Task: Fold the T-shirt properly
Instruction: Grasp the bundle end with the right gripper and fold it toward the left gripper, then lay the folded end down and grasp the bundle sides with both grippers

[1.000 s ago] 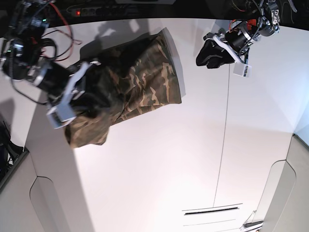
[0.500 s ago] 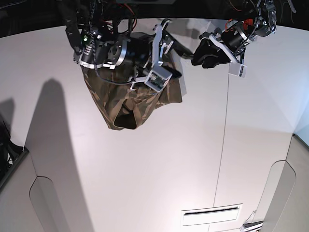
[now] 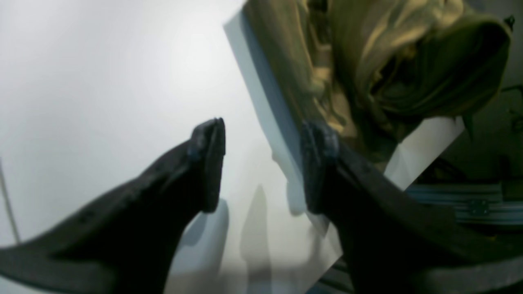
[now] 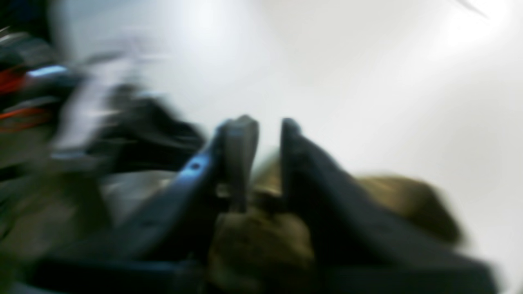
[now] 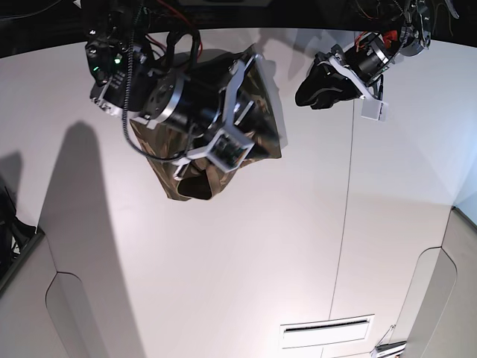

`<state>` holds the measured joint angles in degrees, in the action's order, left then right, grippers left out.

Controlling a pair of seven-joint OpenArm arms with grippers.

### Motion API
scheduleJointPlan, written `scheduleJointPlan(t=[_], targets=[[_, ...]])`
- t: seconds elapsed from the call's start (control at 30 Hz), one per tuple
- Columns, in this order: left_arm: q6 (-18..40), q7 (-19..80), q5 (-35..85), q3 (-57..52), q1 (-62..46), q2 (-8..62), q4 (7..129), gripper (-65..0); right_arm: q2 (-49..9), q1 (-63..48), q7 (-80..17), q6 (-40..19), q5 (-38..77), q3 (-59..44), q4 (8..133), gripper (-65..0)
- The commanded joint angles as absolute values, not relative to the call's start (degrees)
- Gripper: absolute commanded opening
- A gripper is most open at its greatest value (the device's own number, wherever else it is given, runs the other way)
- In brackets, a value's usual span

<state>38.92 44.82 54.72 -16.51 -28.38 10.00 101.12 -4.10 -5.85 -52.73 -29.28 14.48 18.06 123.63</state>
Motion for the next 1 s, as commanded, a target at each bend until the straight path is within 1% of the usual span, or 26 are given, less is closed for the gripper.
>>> scheduleJointPlan(t=[0.0,0.07,0.23,0.33,0.4,0.5,0.6,0.67,0.83,0.97], targets=[[40.0,44.0,55.9,-16.8,-28.4,10.4,102.2,-32.3,-4.0,-5.4,-51.4,-28.6,14.6,16.1,124.7,-64.0],[40.0,44.1,55.4,-16.9,-28.4,10.4,102.2,-32.3,-3.9,-5.4,-51.3,-26.8,12.7,11.3,124.7,-65.0],[40.0,44.0,55.4,-16.9,-28.4,10.3,102.2,-32.3,-4.3,-5.4,-50.4,-26.6,13.1,-1.1,122.9,-65.0],[40.0,44.0,55.5,-16.8,-28.4,10.3,102.2,-32.3,-5.0,-5.4,-50.3,-27.0,19.3,-6.0,120.0,-65.0],[40.0,44.0,55.5,-16.8,-28.4,10.3,102.2,-32.3,-5.3,-5.5,-51.7,-29.1,24.0,-6.6,117.1,-65.0],[40.0,44.0,55.5,-16.8,-27.8,10.3,102.2,-32.3,-5.4,-5.6,-55.5,-32.6,29.1,-5.0,111.6,-65.0],[40.0,44.0,55.5,-16.8,-27.2,10.3,102.2,-32.3,-5.4,-6.3,-58.4,-32.8,32.5,-0.8,106.3,-65.0],[40.0,44.0,55.4,-16.8,-27.1,10.4,102.2,-32.3,-5.4,-8.3,-59.2,-32.8,33.7,3.1,105.0,-65.0],[40.0,44.0,55.0,-16.8,-26.8,10.3,102.2,-32.3,-5.4,-13.3,-59.2,-33.5,35.1,11.6,108.0,-65.0],[40.0,44.0,55.1,-16.8,-26.8,10.3,102.2,-32.3,-5.4,-15.0,-59.2,-33.5,34.5,14.6,112.6,-65.0]])
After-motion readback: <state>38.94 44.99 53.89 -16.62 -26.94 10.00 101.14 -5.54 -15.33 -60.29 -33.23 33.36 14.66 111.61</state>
